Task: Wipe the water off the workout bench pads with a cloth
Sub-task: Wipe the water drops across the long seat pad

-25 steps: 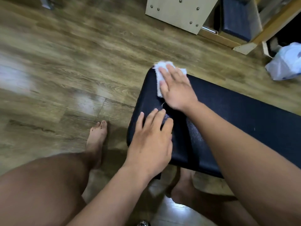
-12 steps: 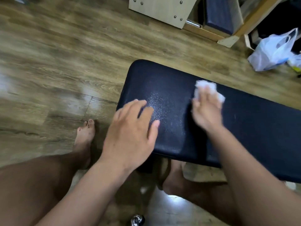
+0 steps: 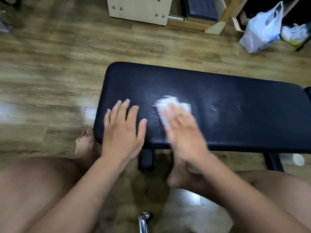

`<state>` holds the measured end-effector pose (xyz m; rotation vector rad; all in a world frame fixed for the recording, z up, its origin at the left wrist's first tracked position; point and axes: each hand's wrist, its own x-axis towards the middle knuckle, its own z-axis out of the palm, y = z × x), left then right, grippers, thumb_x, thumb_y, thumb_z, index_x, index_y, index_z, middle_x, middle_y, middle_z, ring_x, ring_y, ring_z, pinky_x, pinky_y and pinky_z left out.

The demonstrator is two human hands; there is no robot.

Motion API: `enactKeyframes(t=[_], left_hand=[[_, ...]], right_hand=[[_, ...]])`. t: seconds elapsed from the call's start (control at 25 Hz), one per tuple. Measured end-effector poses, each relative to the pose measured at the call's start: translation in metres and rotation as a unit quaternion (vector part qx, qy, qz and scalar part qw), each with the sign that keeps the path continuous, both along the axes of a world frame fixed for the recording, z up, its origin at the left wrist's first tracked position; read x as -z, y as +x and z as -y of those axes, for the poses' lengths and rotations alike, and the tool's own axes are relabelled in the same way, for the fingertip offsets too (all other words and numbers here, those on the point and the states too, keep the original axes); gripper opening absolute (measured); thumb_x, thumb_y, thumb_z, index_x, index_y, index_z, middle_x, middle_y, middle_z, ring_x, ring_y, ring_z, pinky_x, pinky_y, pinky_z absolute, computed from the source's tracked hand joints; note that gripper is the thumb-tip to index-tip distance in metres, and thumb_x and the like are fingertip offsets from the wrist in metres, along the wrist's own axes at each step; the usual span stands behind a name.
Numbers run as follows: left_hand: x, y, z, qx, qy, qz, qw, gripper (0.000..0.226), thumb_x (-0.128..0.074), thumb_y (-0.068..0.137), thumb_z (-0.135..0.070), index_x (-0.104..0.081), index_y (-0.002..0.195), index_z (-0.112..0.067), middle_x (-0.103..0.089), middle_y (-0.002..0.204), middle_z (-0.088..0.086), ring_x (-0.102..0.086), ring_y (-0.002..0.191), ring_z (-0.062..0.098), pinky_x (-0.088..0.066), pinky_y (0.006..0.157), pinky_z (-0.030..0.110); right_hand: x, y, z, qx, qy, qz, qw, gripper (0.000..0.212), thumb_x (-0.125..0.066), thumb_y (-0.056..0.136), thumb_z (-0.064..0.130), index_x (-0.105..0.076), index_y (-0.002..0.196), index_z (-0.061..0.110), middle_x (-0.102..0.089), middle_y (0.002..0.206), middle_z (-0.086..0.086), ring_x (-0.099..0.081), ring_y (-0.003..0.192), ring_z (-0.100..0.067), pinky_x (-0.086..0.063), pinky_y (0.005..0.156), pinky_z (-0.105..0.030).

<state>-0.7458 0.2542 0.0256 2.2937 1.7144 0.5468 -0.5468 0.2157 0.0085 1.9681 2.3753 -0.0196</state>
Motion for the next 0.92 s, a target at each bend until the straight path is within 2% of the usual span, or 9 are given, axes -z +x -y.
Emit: enactKeyframes(t=[0.08, 0.16, 0.28, 0.36, 0.48, 0.6, 0.76, 0.84, 0.92], left_hand=[[0.011, 0.014, -0.001, 0.040, -0.001, -0.093, 0.995, 0.063, -0.029, 0.093, -0.055, -0.042, 0.143, -0.019, -0.029, 0.158, 0.010, -0.018, 0.149, 0.031, -0.006, 0.118, 0.062], [0.019, 0.019, -0.006, 0.043, 0.000, -0.144, 0.989, 0.069, -0.024, 0.092, -0.062, -0.032, 0.149, -0.024, -0.021, 0.162, 0.008, -0.010, 0.151, 0.032, 0.000, 0.117, 0.064], [0.023, 0.021, -0.007, 0.020, 0.009, -0.165, 0.986, 0.070, -0.025, 0.090, -0.063, -0.030, 0.150, -0.027, -0.021, 0.162, 0.008, -0.011, 0.150, 0.032, -0.003, 0.118, 0.061], [0.023, 0.024, -0.006, 0.021, 0.011, -0.164, 0.986, 0.070, -0.028, 0.090, -0.061, -0.033, 0.150, -0.026, -0.024, 0.161, 0.008, -0.014, 0.150, 0.033, -0.007, 0.119, 0.059], [0.025, 0.023, -0.006, 0.021, -0.004, -0.176, 0.984, 0.069, -0.028, 0.091, -0.059, -0.033, 0.151, -0.026, -0.023, 0.161, 0.006, -0.014, 0.150, 0.031, -0.010, 0.120, 0.055], [0.024, 0.023, -0.006, 0.026, 0.001, -0.186, 0.982, 0.070, -0.027, 0.089, -0.058, -0.035, 0.150, -0.025, -0.027, 0.160, 0.007, -0.018, 0.149, 0.030, -0.014, 0.119, 0.055], [0.023, 0.024, -0.006, 0.016, 0.009, -0.186, 0.982, 0.068, -0.028, 0.090, -0.057, -0.038, 0.149, -0.024, -0.029, 0.159, 0.006, -0.019, 0.149, 0.030, -0.015, 0.119, 0.054], [0.024, 0.025, -0.005, 0.018, 0.013, -0.198, 0.980, 0.068, -0.028, 0.090, -0.056, -0.039, 0.149, -0.023, -0.031, 0.159, 0.007, -0.020, 0.148, 0.031, -0.015, 0.119, 0.054], [0.024, 0.025, -0.006, 0.017, 0.016, -0.202, 0.979, 0.069, -0.027, 0.090, -0.057, -0.039, 0.149, -0.023, -0.030, 0.159, 0.007, -0.020, 0.149, 0.031, -0.015, 0.119, 0.054]], right_hand=[[-0.001, 0.113, 0.039, 0.114, -0.004, 0.015, 0.993, 0.069, -0.013, 0.090, 0.037, -0.001, 0.156, 0.020, -0.002, 0.164, -0.004, -0.001, 0.151, -0.026, -0.019, 0.117, -0.054], [-0.017, 0.201, 0.065, 0.289, -0.017, -0.021, 0.957, 0.072, -0.004, 0.091, 0.055, -0.011, 0.155, 0.022, -0.008, 0.163, -0.005, -0.008, 0.150, -0.026, -0.020, 0.116, -0.054], [-0.020, 0.226, 0.069, 0.449, 0.013, -0.067, 0.891, 0.074, -0.010, 0.088, 0.050, -0.029, 0.149, 0.014, -0.025, 0.157, -0.016, -0.025, 0.140, -0.039, -0.023, 0.114, -0.056], [-0.011, 0.175, 0.053, 0.438, 0.058, -0.051, 0.896, 0.069, -0.012, 0.088, 0.040, -0.033, 0.147, 0.010, -0.034, 0.151, -0.022, -0.030, 0.133, -0.043, -0.026, 0.111, -0.058], [0.004, 0.035, 0.024, 0.243, 0.077, -0.075, 0.964, 0.064, -0.020, 0.091, 0.031, -0.027, 0.152, 0.014, -0.026, 0.157, -0.017, -0.015, 0.144, -0.036, -0.020, 0.116, -0.057], [0.004, -0.036, 0.012, 0.043, 0.057, -0.119, 0.990, 0.057, -0.031, 0.093, 0.031, -0.034, 0.149, 0.020, -0.034, 0.156, -0.007, -0.024, 0.146, -0.032, -0.023, 0.116, -0.052], [0.008, 0.107, 0.034, 0.037, 0.095, -0.077, 0.992, 0.055, -0.028, 0.097, 0.031, -0.033, 0.150, 0.018, -0.030, 0.158, -0.006, -0.025, 0.146, -0.029, -0.025, 0.116, -0.050], [0.014, 0.225, 0.058, 0.103, 0.082, -0.024, 0.991, 0.057, -0.019, 0.098, 0.030, -0.017, 0.155, 0.018, -0.018, 0.162, -0.006, -0.019, 0.147, -0.034, -0.023, 0.114, -0.058], [0.001, 0.328, 0.083, 0.256, 0.076, -0.040, 0.963, 0.060, -0.011, 0.100, 0.039, -0.020, 0.153, 0.014, -0.022, 0.159, -0.013, -0.031, 0.138, -0.047, -0.028, 0.108, -0.065]])
